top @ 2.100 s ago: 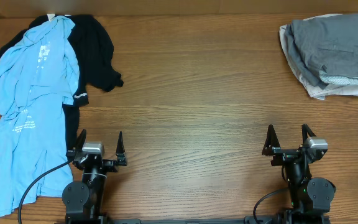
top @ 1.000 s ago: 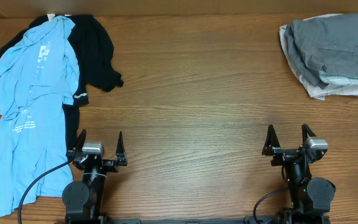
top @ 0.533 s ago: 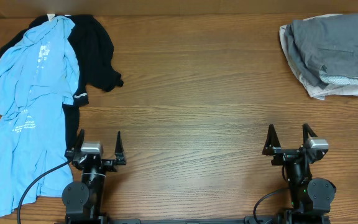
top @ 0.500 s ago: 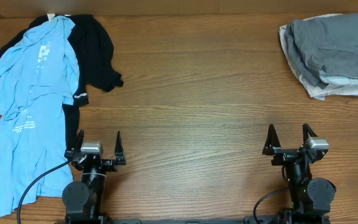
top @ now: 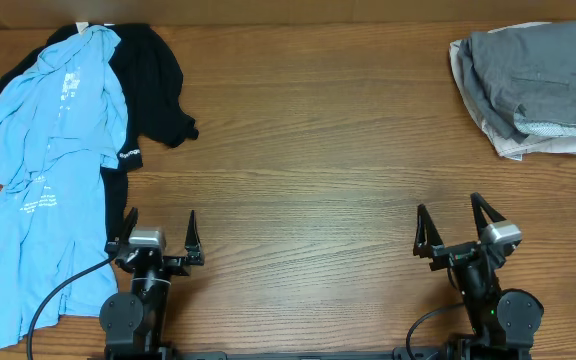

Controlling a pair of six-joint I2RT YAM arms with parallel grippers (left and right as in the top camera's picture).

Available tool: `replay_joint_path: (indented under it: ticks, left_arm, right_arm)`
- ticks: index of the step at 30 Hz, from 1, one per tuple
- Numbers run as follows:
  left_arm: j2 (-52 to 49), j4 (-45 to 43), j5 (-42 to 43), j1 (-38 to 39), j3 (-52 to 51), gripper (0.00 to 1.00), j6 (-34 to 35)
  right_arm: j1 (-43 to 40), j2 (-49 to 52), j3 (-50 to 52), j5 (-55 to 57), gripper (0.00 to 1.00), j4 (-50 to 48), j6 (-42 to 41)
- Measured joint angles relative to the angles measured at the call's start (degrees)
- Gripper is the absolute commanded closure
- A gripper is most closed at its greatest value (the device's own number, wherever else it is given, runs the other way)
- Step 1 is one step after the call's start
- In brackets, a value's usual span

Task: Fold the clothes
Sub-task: 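Reach the left gripper to the light-blue T-shirt and grasp it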

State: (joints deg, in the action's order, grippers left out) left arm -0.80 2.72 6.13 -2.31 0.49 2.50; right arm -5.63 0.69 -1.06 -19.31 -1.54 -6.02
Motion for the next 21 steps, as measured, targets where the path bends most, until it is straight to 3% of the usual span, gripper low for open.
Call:
replay_joint_path:
  ticks: [8, 15, 21]
  left_arm:
    - [-5.60, 4.02, 2.51, 0.00, 6.16, 0.00, 6.49]
    - [-25.70, 10.47, 3.34, 0.00, 26.23, 0.00, 6.84]
    - [-49.66, 24.48, 6.60, 0.00, 50.47, 0.00, 5.22]
  right_arm:
    - [0.00, 7.23, -8.70, -6.05, 0.00, 0.28, -1.25]
    - [0.00, 27.34, -27.71, -14.43, 0.00, 7.43, -1.40]
    - [0.00, 47.67, -46.42, -19.74, 0.00, 20.96, -1.46]
